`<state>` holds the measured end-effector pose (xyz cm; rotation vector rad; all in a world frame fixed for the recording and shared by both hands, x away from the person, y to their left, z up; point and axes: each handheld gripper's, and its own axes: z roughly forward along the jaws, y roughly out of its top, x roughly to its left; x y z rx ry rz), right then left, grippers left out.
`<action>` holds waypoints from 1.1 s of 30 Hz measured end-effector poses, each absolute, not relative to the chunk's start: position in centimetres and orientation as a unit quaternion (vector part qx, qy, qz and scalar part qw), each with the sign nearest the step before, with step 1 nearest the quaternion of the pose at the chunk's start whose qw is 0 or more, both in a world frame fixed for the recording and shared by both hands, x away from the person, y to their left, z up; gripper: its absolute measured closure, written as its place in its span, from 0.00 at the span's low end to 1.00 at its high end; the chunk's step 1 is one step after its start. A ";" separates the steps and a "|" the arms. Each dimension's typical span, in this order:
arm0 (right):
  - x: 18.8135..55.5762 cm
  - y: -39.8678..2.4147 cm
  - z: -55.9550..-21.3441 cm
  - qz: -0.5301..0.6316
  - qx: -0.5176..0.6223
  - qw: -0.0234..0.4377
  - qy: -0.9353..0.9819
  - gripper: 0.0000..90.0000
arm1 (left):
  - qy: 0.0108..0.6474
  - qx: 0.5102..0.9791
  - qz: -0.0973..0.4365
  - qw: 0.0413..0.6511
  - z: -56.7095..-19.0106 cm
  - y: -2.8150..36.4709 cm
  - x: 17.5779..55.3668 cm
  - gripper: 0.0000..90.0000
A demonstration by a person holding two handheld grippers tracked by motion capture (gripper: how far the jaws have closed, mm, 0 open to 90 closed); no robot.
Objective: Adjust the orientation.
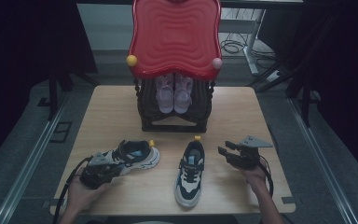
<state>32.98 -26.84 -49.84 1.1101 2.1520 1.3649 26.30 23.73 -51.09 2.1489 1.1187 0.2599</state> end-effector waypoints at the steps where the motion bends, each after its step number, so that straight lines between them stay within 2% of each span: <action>1: 33.0 -26.8 -49.8 0.483 0.393 0.180 0.762 0.60 | 0.431 0.828 0.100 0.345 -51.1 23.7 26.3 0.99; 24: 33.1 -26.9 -49.9 0.482 0.395 0.178 0.761 0.60 | 0.474 0.798 0.089 0.360 -52.2 26.4 30.1 0.99; 33: 33.1 -27.0 -49.9 0.482 0.396 0.179 0.761 0.60 | 0.468 0.793 0.090 0.380 -51.2 26.4 29.5 0.98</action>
